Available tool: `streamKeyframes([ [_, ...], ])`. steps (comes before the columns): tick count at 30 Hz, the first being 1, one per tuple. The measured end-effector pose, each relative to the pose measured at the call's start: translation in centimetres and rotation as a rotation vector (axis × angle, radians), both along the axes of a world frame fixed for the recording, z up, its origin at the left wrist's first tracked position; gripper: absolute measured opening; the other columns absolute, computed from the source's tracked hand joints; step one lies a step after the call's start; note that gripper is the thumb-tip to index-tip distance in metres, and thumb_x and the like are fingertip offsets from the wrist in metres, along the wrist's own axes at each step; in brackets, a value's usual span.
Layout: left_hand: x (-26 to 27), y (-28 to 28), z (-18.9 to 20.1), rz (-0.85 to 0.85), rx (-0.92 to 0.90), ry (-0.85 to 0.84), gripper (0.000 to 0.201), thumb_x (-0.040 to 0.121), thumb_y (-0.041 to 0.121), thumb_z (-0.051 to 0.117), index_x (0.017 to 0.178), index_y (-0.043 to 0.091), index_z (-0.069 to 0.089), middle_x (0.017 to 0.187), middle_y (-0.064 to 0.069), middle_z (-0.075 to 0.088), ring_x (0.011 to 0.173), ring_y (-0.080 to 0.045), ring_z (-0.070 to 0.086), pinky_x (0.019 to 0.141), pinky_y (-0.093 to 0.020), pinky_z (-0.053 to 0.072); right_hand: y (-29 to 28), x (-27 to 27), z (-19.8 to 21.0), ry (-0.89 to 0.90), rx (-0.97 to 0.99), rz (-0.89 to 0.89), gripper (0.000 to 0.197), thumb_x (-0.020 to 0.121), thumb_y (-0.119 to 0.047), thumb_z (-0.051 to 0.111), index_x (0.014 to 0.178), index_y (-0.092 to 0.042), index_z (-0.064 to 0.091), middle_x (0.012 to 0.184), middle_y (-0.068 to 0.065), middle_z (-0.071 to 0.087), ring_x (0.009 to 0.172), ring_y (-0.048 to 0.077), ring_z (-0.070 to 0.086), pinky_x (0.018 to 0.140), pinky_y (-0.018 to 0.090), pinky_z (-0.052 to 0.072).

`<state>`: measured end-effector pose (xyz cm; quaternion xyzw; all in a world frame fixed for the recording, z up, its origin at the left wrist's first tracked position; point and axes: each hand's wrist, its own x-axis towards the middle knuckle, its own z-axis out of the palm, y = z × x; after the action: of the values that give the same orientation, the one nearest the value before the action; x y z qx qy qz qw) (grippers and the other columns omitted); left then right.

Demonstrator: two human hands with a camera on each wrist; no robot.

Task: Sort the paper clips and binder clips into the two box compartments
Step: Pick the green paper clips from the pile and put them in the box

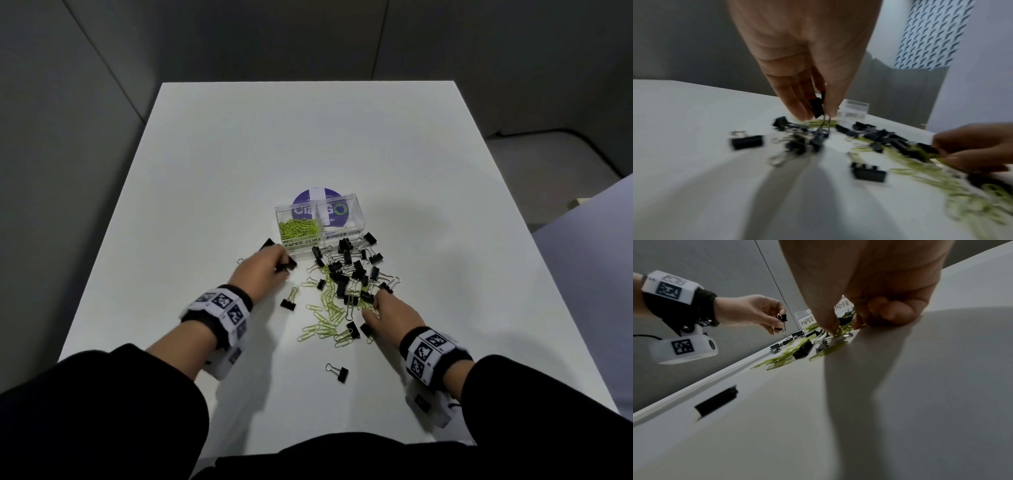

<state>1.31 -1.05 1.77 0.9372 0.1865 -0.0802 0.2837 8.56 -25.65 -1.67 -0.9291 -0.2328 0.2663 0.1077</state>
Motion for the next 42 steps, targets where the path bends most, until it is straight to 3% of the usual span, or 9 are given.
streamKeyframes([
  [3, -1.0, 3.2, -0.5, 0.111, 0.079, 0.041, 0.014, 0.086, 0.018, 0.059, 0.096, 0.016, 0.05, 0.099, -0.004, 0.058, 0.081, -0.019, 0.048, 0.07, -0.027, 0.033, 0.5, 0.0, -0.2, -0.021, -0.014, 0.027, 0.029, 0.094, -0.034, 0.041, 0.105, -0.008, 0.044, 0.098, 0.009, 0.057, 0.084, 0.026, 0.054, 0.071, 0.034, 0.042],
  [7, -1.8, 4.1, -1.7, 0.143, 0.088, 0.08, 0.017, 0.087, 0.019, 0.057, 0.103, 0.014, 0.053, 0.108, -0.007, 0.058, 0.089, -0.023, 0.054, 0.074, -0.029, 0.038, 1.0, -0.2, -0.7, -0.05, -0.029, 0.076, 0.023, 0.093, -0.023, 0.041, 0.109, -0.006, 0.045, 0.108, 0.011, 0.053, 0.093, 0.028, 0.054, 0.075, 0.037, 0.045],
  [14, -1.2, 1.4, -1.4, -0.007, 0.201, -0.046, 0.033, 0.089, 0.02, 0.056, 0.122, 0.018, 0.052, 0.125, -0.004, 0.05, 0.111, -0.023, 0.049, 0.085, -0.035, 0.045, 1.0, -0.1, -0.6, -0.125, -0.108, 0.265, 0.021, 0.092, -0.003, 0.043, 0.112, 0.002, 0.049, 0.115, 0.013, 0.045, 0.098, 0.028, 0.049, 0.072, 0.032, 0.045],
  [18, -0.8, -1.9, -1.9, -0.326, 0.256, 0.021, 0.03, 0.094, 0.031, 0.048, 0.12, 0.017, 0.051, 0.121, -0.001, 0.053, 0.106, -0.019, 0.053, 0.081, -0.031, 0.047, 1.1, 0.5, -0.8, -0.069, -0.077, 0.201, 0.021, 0.092, -0.005, 0.041, 0.112, -0.001, 0.044, 0.114, 0.014, 0.048, 0.093, 0.03, 0.054, 0.072, 0.034, 0.043],
  [22, -0.7, -2.8, -2.6, -0.177, 0.248, 0.133, 0.038, 0.089, 0.04, 0.054, 0.114, 0.011, 0.049, 0.115, -0.007, 0.053, 0.102, -0.025, 0.054, 0.079, -0.036, 0.047, 0.7, 0.9, -1.0, -0.046, -0.061, 0.204, 0.022, 0.089, -0.003, 0.044, 0.111, -0.005, 0.042, 0.112, 0.012, 0.049, 0.09, 0.032, 0.056, 0.077, 0.041, 0.05],
  [25, -1.1, -3.1, -3.0, -0.161, 0.227, 0.175, 0.031, 0.092, 0.029, 0.049, 0.113, 0.006, 0.051, 0.114, -0.012, 0.055, 0.099, -0.029, 0.057, 0.08, -0.037, 0.049, 0.3, 0.8, -1.2, -0.062, -0.055, 0.229, 0.028, 0.085, -0.001, 0.051, 0.109, -0.01, 0.04, 0.109, 0.008, 0.049, 0.085, 0.028, 0.056, 0.073, 0.039, 0.051],
  [29, -1.5, -2.6, -3.2, -0.152, 0.189, 0.132, 0.025, 0.092, 0.018, 0.042, 0.108, 0.005, 0.056, 0.11, -0.012, 0.06, 0.098, -0.029, 0.058, 0.08, -0.037, 0.049, 0.5, 1.5, -0.4, 0.032, -0.013, 0.171, 0.018, 0.094, -0.01, 0.04, 0.111, -0.008, 0.041, 0.112, 0.01, 0.048, 0.086, 0.03, 0.055, 0.077, 0.04, 0.049],
  [35, -2.1, -0.2, -2.5, -0.118, 0.24, 0.04, 0.019, 0.088, 0.022, 0.046, 0.099, 0.014, 0.059, 0.103, -0.004, 0.062, 0.096, -0.025, 0.058, 0.07, -0.029, 0.043, 0.3, 1.9, 0.2, 0.095, 0.049, 0.065, 0.005, 0.093, -0.013, 0.039, 0.089, -0.013, 0.036, 0.076, -0.001, 0.04, 0.065, 0.017, 0.039, 0.061, 0.028, 0.035],
  [42, -2.3, 1.0, -1.7, -0.066, 0.175, 0.053, 0.013, 0.087, 0.02, 0.05, 0.095, 0.016, 0.059, 0.097, -0.001, 0.061, 0.094, -0.022, 0.054, 0.07, -0.028, 0.038, 0.1, 2.0, 0.9, 0.067, 0.095, 0.061, 0.027, 0.097, -0.017, 0.035, 0.123, -0.009, 0.04, 0.078, 0.007, 0.053, 0.071, 0.023, 0.049, 0.065, 0.03, 0.037],
])
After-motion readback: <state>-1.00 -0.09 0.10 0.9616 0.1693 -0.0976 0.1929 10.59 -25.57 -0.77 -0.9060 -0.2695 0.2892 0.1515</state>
